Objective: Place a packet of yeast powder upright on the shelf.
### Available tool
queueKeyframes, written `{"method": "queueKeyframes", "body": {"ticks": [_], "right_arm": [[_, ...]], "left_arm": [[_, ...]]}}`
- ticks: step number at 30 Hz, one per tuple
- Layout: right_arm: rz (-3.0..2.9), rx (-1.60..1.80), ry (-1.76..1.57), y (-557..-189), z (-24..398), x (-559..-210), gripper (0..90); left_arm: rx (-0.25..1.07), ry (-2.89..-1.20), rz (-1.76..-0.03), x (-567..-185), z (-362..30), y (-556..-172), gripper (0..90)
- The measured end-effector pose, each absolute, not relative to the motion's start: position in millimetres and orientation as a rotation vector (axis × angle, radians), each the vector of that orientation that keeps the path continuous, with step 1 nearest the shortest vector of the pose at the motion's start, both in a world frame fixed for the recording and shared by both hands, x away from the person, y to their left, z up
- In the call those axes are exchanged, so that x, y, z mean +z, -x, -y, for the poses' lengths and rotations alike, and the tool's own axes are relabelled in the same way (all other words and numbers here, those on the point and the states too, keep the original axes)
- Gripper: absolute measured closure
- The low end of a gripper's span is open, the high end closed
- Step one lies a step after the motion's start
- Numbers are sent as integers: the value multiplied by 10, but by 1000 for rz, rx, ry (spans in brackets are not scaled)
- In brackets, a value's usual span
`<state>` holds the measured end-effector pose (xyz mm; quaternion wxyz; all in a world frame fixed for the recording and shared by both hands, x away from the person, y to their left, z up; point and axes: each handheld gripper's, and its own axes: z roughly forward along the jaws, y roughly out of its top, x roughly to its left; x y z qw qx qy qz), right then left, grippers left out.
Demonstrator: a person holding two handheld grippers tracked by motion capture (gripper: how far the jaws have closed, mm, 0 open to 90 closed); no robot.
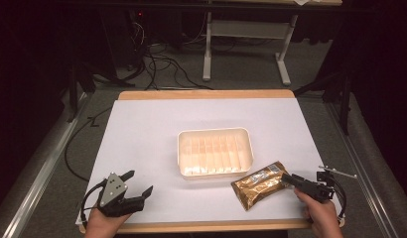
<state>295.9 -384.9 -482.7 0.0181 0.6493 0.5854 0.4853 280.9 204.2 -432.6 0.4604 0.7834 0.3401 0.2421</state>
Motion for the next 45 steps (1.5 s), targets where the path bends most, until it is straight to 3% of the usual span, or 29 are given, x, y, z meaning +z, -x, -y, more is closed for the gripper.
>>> {"method": "queueKeyframes", "body": {"ticks": [11,17,19,23,29,45], "right_arm": [[-1883,1555,-2042,-2965,3827,-4869,535],[-1879,1584,-2010,-2947,3834,-4847,692],[-1881,1581,-1964,-2934,3814,-4808,793],[-1863,1585,-1912,-2914,3804,-4754,863],[-1837,1572,-1845,-2882,3761,-4629,900],[-1800,1630,-1595,-2749,3672,-4370,900]], "left_arm": [[593,-1937,-832,-4331,-2025,-2817,217],[594,-1939,-832,-4331,-2026,-2817,217],[594,-1939,-831,-4331,-2025,-2817,217],[595,-1940,-831,-4330,-2025,-2817,217],[596,-1941,-829,-4328,-2027,-2817,217],[596,-1943,-824,-4324,-2029,-2822,217]]}}
